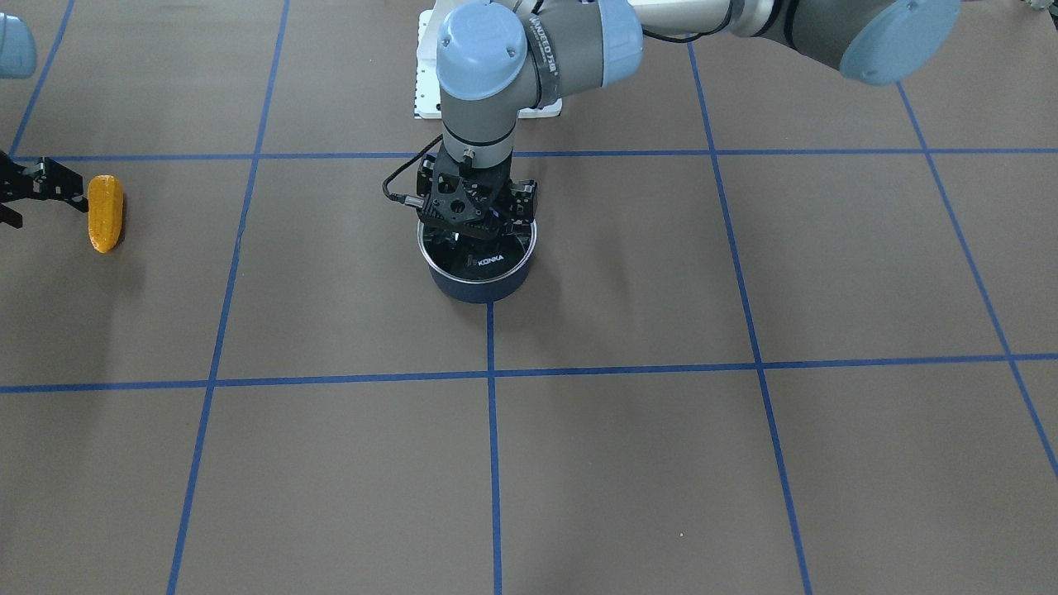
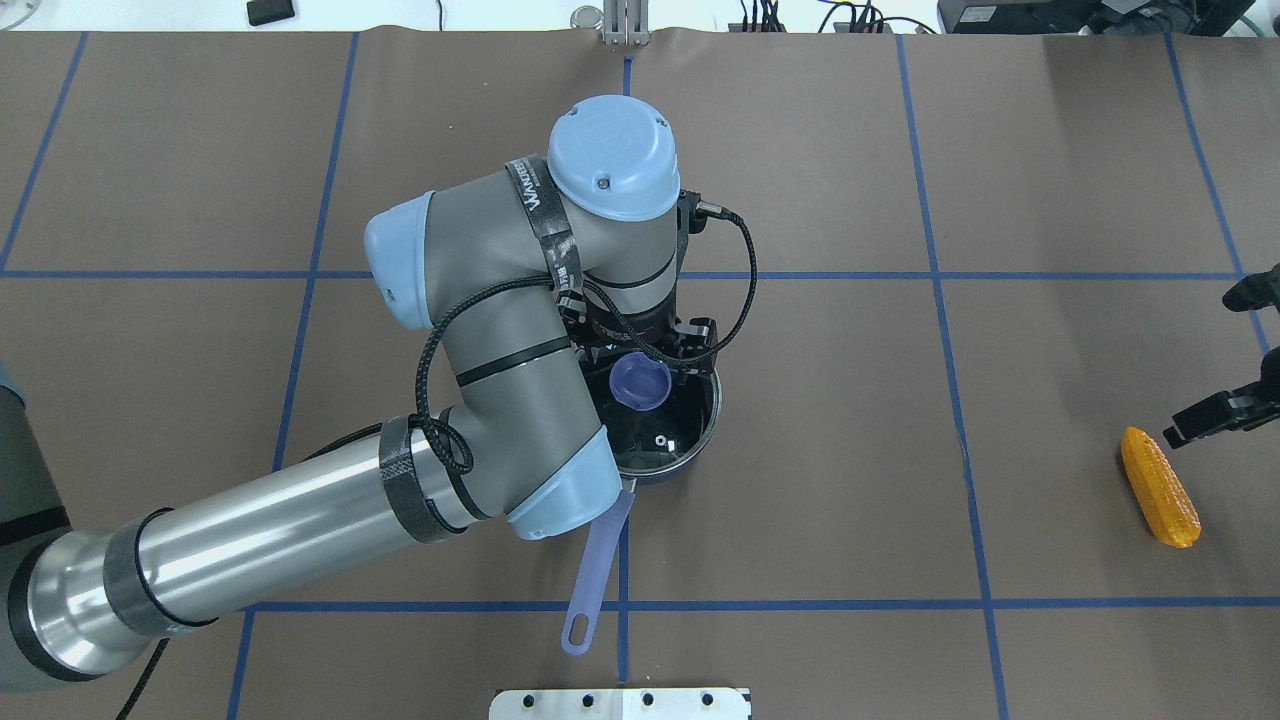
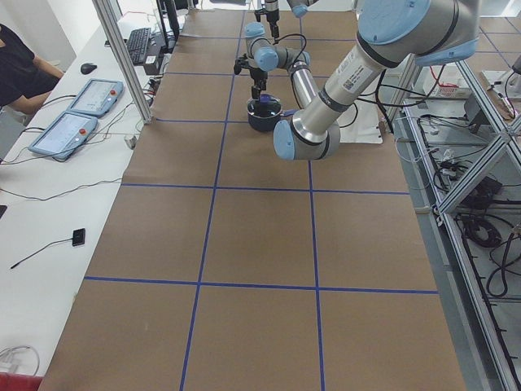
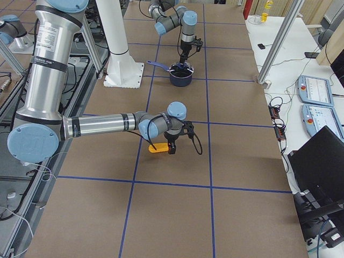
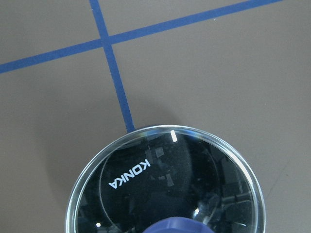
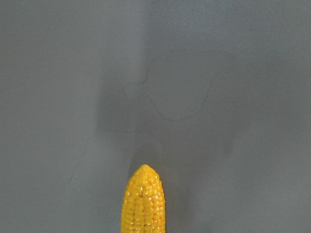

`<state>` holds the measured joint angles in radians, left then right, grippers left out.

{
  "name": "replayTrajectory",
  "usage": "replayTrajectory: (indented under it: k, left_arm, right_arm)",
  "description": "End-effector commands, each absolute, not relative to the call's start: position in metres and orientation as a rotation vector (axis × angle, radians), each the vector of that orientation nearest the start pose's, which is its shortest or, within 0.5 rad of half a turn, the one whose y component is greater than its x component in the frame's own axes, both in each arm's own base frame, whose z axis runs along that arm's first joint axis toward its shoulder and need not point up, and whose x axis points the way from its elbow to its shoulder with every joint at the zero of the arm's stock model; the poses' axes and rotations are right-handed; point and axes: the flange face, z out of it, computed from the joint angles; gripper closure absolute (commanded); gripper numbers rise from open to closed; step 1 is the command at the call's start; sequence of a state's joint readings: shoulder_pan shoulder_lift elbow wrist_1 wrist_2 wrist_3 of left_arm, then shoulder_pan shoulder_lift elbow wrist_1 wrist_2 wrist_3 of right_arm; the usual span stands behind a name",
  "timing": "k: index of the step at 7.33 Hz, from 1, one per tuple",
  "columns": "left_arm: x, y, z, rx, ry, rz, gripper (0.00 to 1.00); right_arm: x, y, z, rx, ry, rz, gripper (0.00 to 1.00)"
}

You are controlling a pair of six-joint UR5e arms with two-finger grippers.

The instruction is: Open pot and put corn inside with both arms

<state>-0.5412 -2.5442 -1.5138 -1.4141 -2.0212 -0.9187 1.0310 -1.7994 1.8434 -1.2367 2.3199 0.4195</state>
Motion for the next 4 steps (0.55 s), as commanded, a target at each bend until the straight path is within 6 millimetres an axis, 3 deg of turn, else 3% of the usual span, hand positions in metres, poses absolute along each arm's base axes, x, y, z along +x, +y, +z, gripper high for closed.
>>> replayTrajectory:
  k: [1,3,4]
  left_arm:
    - [0.581,-0.442,0.088,0.056,0.86,0.287,0.01]
    - [0.586,-0.435,0.091,0.035,0.858,0.264,0.07]
    - [0.586,-0.435,0.093,0.034,0.857,0.263,0.19]
  right_arm:
    - [-0.165,-0.387,0.591,-0.03,-0.823,-0.274,0.01]
    - [-0.171,-0.384,0.592,-0.039,-0.823,-0.289,0.01]
    - [-0.177,-0.382,0.594,-0.046,-0.819,-0.302,0.01]
